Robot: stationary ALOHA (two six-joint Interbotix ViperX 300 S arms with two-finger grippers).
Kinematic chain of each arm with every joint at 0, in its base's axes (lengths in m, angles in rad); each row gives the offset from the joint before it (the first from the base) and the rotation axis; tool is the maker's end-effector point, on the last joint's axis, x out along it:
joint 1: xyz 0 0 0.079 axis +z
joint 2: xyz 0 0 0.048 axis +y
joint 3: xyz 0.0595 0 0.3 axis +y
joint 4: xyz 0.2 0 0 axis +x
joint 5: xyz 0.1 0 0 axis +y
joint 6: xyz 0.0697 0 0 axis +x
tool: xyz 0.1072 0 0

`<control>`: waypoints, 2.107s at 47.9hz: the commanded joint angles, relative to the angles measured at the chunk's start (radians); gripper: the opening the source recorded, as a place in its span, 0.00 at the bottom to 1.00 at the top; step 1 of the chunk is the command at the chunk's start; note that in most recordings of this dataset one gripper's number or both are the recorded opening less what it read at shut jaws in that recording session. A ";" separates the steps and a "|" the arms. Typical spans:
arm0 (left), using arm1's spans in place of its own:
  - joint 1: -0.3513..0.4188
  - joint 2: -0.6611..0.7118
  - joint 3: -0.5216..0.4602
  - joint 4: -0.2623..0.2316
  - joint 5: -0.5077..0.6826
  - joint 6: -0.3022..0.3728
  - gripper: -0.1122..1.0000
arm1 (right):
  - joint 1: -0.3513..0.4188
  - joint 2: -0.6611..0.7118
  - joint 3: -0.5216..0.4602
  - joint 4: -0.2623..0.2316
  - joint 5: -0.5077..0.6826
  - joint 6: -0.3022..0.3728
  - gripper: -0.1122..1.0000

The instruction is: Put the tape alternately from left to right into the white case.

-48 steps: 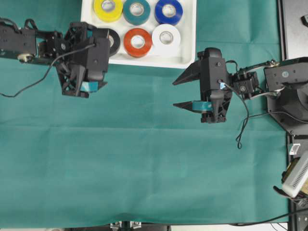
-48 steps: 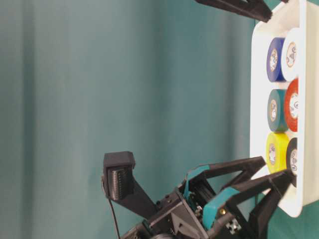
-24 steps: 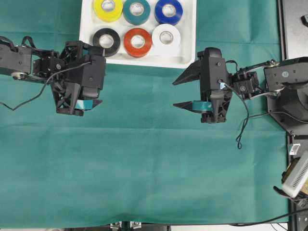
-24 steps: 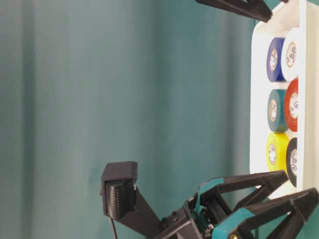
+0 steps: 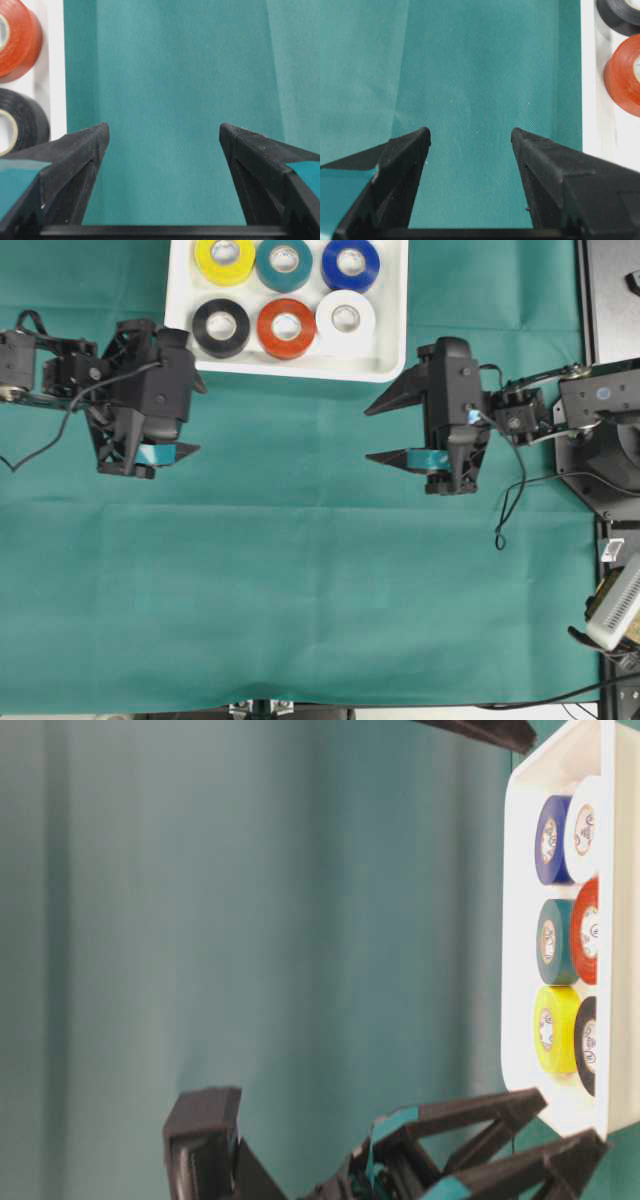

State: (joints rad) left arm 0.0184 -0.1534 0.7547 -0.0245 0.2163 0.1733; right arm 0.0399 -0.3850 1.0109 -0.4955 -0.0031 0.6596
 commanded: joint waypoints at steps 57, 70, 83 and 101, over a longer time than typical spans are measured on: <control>-0.002 -0.241 0.206 -0.005 -0.264 -0.049 0.61 | -0.043 -0.485 0.187 0.000 -0.011 0.000 0.78; -0.002 -0.299 0.238 -0.005 -0.284 -0.049 0.61 | -0.046 -0.551 0.218 0.000 -0.009 0.002 0.78; -0.002 -0.377 0.298 -0.005 -0.302 -0.051 0.61 | -0.046 -0.575 0.230 0.000 -0.009 0.000 0.78; -0.002 -0.471 0.368 -0.005 -0.310 -0.092 0.61 | -0.046 -0.635 0.265 0.000 -0.006 0.000 0.78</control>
State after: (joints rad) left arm 0.0184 -0.6013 1.1229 -0.0276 -0.0844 0.0828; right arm -0.0046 -0.9910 1.2824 -0.4955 -0.0046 0.6596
